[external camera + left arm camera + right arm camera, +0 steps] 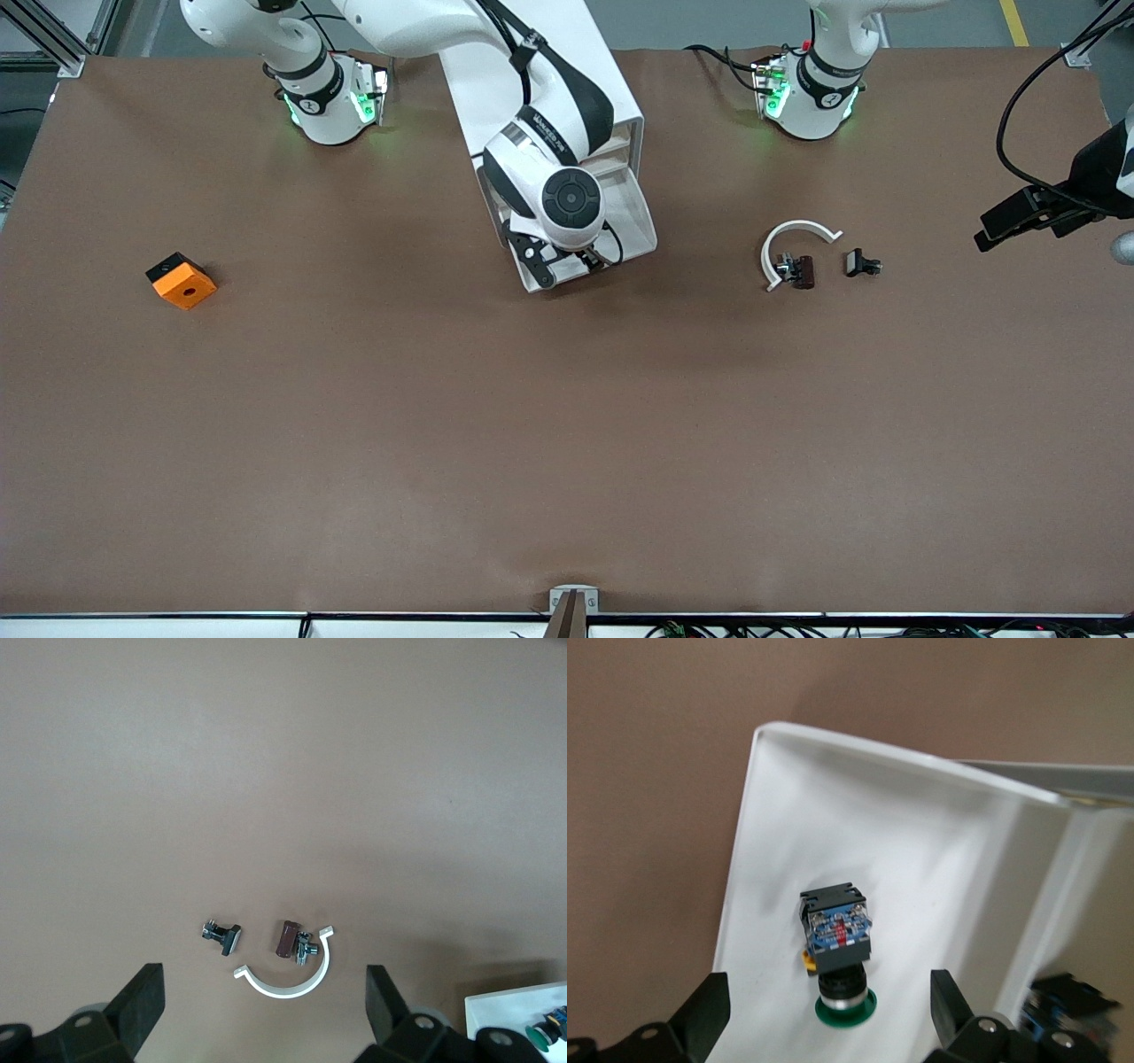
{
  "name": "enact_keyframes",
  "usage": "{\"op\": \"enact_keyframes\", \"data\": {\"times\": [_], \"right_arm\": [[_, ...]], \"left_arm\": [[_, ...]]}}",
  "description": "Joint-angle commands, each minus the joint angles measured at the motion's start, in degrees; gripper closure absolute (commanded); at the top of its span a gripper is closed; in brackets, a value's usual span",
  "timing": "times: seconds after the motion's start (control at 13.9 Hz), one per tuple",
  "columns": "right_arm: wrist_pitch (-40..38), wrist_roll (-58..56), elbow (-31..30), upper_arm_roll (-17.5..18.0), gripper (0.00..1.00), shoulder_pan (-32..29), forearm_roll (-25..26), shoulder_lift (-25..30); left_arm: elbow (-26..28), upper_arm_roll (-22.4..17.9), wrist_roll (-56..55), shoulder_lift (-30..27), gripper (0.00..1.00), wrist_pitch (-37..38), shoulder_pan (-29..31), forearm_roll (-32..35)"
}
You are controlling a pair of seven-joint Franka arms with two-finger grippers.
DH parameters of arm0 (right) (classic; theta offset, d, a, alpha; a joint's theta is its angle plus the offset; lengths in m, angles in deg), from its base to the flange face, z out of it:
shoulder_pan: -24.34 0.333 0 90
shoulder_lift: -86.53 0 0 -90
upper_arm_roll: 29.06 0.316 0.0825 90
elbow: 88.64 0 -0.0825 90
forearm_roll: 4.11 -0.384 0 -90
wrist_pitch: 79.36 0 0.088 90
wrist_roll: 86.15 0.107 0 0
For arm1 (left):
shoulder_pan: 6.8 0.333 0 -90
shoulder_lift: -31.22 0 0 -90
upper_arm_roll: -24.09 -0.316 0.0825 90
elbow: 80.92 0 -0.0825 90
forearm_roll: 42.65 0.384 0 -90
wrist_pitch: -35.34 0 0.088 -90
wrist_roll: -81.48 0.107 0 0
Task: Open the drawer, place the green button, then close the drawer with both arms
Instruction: 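Open the right gripper and draw it back from the drawer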
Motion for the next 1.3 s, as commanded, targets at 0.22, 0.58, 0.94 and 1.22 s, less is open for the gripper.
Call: {"op": "enact_keyframes", "data": {"times": [0.22, 0.58, 0.94, 1.22], "right_arm": [[-17.2, -0.1, 11.8, 0.1, 0.0, -9.3, -0.3, 5.5], [-28.8, -19.0, 11.5, 0.2, 0.0, -19.1, 1.4, 17.9], [-33.6, -46.7, 4.2, 0.2, 0.0, -31.8, 4.9, 29.6], [-27.4, -67.3, -8.7, 0.2, 0.0, -37.2, 13.1, 39.6]], "left_arm": [[0.5, 1.9, 2.1, -0.6, 0.0, 0.0, 0.3, 2.0], [0.6, 2.1, 2.8, 0.9, 0.0, 0.0, 0.0, 1.9], [-0.9, 2.0, 4.7, 3.8, 0.0, 0.2, -0.7, 2.0], [-1.2, 2.1, 6.7, 3.9, 0.0, 0.2, -1.0, 1.9]]}}
